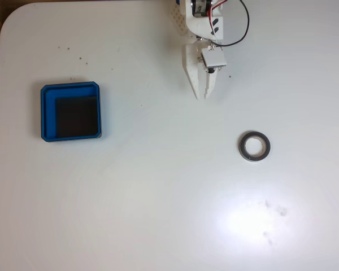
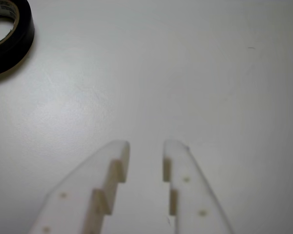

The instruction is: Pick the black tape roll and drop it in the blue box

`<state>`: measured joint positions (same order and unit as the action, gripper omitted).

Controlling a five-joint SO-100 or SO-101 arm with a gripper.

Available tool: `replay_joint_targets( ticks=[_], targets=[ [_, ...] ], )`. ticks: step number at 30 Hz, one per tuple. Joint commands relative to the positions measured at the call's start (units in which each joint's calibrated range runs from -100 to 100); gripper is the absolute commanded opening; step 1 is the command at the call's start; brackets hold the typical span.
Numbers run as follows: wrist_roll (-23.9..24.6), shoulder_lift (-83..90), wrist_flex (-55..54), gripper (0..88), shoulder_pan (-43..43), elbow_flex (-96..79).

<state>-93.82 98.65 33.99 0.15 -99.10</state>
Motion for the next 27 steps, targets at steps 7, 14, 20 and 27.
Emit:
replay_joint_targets(
  ticks=[7, 14, 20, 27],
  targets=[
    [-0.22, 0.27, -0.66, 0.5, 0.29, -0.72],
    [-0.22, 0.27, -0.66, 0.5, 0.19, -0.72],
    [-0.22, 0.27, -0.66, 0.5, 0.1, -0.72],
    [-0.22, 0.35, -0.66, 0.5, -0.39, -0.72]
  ],
)
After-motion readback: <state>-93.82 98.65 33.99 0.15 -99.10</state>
